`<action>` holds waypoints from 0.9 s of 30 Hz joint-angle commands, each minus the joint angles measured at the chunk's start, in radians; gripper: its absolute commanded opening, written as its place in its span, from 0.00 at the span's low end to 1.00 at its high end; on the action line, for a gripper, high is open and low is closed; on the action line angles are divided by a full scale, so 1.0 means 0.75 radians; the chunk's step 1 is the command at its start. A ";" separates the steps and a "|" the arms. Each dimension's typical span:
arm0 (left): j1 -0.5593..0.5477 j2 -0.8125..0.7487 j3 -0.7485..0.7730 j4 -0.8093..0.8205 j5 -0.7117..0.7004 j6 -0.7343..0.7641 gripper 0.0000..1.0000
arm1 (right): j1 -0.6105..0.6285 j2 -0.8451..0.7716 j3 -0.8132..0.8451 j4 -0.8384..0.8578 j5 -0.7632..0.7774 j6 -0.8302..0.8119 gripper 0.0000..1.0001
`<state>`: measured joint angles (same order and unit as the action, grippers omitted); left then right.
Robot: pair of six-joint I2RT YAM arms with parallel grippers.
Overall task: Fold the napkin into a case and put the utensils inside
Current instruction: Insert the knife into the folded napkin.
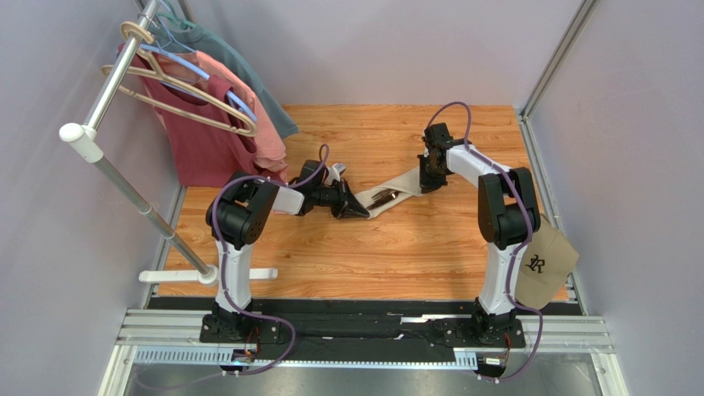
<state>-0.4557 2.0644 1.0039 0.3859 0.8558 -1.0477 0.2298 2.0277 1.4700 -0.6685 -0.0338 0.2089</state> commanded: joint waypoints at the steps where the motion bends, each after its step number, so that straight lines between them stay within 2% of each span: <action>1: -0.002 0.029 0.095 -0.028 0.029 0.020 0.00 | -0.004 0.027 0.024 0.028 0.016 -0.021 0.00; 3: -0.006 0.041 0.105 -0.017 0.029 0.008 0.00 | -0.004 0.029 0.026 0.028 0.016 -0.023 0.00; 10: 0.000 0.050 0.179 -0.214 -0.026 0.098 0.02 | -0.004 0.029 0.032 0.024 0.012 -0.033 0.00; 11: 0.002 0.046 0.175 -0.220 -0.035 0.106 0.12 | -0.004 0.029 0.032 0.026 0.014 -0.033 0.00; 13: 0.012 0.015 0.169 -0.277 -0.085 0.125 0.20 | -0.006 0.029 0.032 0.024 0.012 -0.035 0.00; 15: 0.016 -0.016 0.175 -0.332 -0.118 0.172 0.34 | -0.004 0.029 0.040 0.024 0.012 -0.033 0.00; 16: 0.016 -0.028 0.179 -0.375 -0.133 0.186 0.49 | -0.004 0.029 0.040 0.024 0.008 -0.033 0.00; 18: 0.019 -0.065 0.173 -0.406 -0.155 0.213 0.56 | -0.004 0.031 0.050 0.022 0.006 -0.031 0.00; 19: 0.021 -0.079 0.157 -0.414 -0.161 0.217 0.63 | -0.002 0.029 0.053 0.026 0.006 -0.029 0.00; 21: 0.025 -0.124 0.144 -0.447 -0.190 0.243 0.70 | -0.002 0.029 0.067 0.022 0.004 -0.025 0.00; 23: 0.029 -0.161 0.132 -0.510 -0.223 0.298 0.72 | 0.002 0.021 0.085 0.018 0.006 -0.023 0.00; 25: 0.031 -0.220 0.130 -0.637 -0.280 0.362 0.76 | 0.008 0.002 0.100 0.004 0.022 -0.013 0.00; 26: 0.031 -0.261 0.126 -0.668 -0.294 0.382 0.76 | 0.015 -0.008 0.110 0.002 0.031 -0.009 0.02; 27: 0.029 -0.288 0.110 -0.714 -0.321 0.403 0.77 | 0.017 -0.020 0.118 -0.010 0.041 -0.002 0.07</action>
<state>-0.4397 1.9667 1.1034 -0.0013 0.6971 -0.8520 0.2279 2.0407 1.5002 -0.6773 -0.0261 0.1944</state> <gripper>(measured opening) 0.754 0.011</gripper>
